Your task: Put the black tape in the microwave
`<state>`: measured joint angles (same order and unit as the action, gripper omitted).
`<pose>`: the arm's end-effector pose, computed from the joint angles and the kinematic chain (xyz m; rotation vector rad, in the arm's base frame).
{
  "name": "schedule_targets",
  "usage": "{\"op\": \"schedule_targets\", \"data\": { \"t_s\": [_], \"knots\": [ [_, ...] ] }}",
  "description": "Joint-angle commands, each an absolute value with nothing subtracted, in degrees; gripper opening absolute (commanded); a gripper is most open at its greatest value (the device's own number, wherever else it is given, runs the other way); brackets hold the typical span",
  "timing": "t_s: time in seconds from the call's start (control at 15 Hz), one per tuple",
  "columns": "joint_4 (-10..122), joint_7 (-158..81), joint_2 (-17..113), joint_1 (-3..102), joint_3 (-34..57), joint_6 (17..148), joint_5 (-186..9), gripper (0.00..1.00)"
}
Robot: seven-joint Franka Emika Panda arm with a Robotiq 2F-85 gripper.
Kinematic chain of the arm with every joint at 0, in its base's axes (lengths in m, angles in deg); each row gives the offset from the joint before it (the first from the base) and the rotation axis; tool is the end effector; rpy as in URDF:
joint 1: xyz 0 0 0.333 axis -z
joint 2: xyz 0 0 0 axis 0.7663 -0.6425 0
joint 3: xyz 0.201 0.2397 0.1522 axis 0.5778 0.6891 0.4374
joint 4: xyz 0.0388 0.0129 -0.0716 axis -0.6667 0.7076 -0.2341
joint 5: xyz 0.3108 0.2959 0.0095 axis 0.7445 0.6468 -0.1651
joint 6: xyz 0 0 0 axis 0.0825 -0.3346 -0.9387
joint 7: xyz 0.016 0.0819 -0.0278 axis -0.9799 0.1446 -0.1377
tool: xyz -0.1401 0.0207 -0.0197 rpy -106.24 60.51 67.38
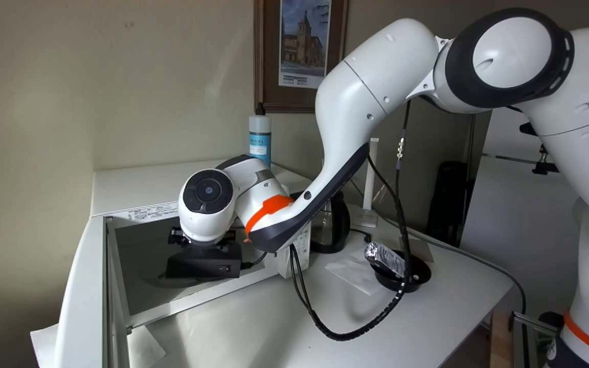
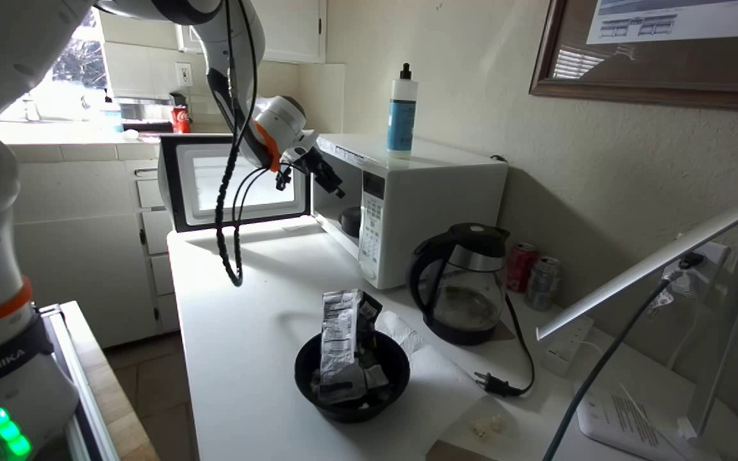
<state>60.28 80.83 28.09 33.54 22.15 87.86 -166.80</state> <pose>0.7062 0.2704 0.2264 2.5792 -0.9226 1.2768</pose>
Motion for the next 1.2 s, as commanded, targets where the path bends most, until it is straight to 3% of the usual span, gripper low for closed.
{"op": "schedule_targets", "data": {
  "t_s": [0.0, 0.47, 0.87, 0.93, 1.13],
  "knots": [
    [74.03, 77.14, 38.16, 35.34, 26.52, 95.33, -162.53, 1.0],
    [95.95, 50.74, 54.45, 39.16, 30.02, 108.41, -143.72, 1.0],
    [112.37, 41.51, 73.25, 38.86, 30.33, 98.35, -133.06, 1.0],
    [105.88, 42.4, 64.97, 38.93, 29.94, 100.94, -135.36, 1.0],
    [110.78, 42.4, 71.75, 38.92, 29.98, 99.17, -134.92, 1.0]
  ]
}}
